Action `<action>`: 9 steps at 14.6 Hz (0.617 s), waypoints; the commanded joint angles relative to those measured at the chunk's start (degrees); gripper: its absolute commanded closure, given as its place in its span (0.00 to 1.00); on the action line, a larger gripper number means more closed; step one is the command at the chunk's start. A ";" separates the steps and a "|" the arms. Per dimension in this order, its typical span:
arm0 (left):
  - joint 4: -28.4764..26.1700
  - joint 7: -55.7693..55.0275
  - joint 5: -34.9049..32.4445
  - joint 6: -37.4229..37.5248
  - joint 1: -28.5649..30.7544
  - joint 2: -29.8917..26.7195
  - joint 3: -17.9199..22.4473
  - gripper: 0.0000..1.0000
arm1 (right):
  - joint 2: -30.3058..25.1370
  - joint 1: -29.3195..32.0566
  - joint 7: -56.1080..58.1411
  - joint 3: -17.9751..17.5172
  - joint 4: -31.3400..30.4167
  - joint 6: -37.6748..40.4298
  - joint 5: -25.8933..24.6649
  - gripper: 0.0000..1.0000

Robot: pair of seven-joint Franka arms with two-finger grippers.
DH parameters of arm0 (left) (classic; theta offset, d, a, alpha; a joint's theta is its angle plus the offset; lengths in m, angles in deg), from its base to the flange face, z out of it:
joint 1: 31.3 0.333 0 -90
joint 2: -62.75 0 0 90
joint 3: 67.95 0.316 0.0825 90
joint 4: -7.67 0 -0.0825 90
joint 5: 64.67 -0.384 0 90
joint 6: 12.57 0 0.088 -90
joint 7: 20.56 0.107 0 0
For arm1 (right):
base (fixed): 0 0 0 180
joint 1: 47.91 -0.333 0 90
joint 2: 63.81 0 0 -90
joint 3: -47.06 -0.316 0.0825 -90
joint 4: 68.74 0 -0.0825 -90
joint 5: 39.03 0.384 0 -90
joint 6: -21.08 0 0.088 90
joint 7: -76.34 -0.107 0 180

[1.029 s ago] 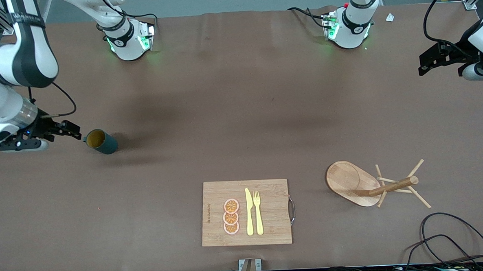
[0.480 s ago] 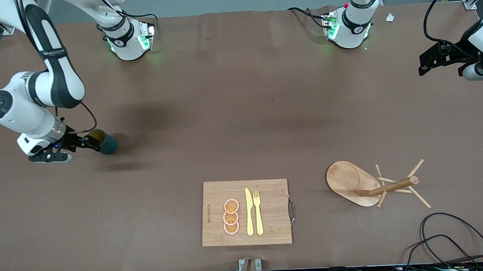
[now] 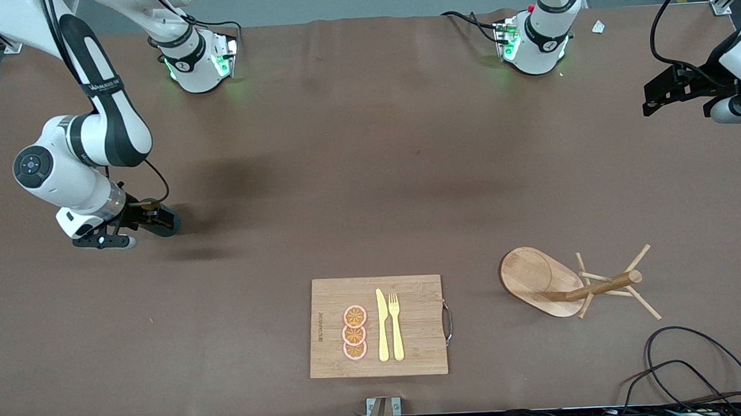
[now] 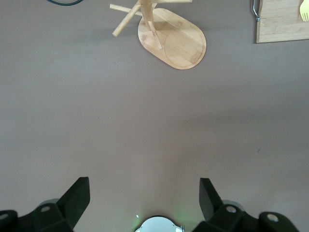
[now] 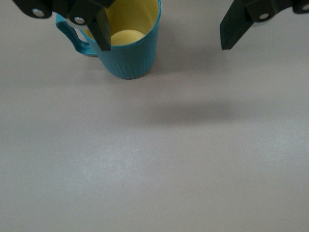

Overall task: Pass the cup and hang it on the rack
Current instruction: 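Reach the right gripper down to the teal mug's rim, then close the right gripper on the teal mug's rim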

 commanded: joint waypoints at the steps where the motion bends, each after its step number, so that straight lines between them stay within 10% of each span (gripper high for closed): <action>1: 0.10 0.30 0.29 0.15 -0.02 -0.47 -0.09 0.00 | -0.17 0.18 -0.69 -0.10 -2.79 -1.45 0.33 0.00; 9: 0.10 0.30 0.46 0.41 0.06 -0.64 -0.09 0.00 | -0.16 0.18 -0.78 -0.10 -8.67 -7.75 0.41 0.01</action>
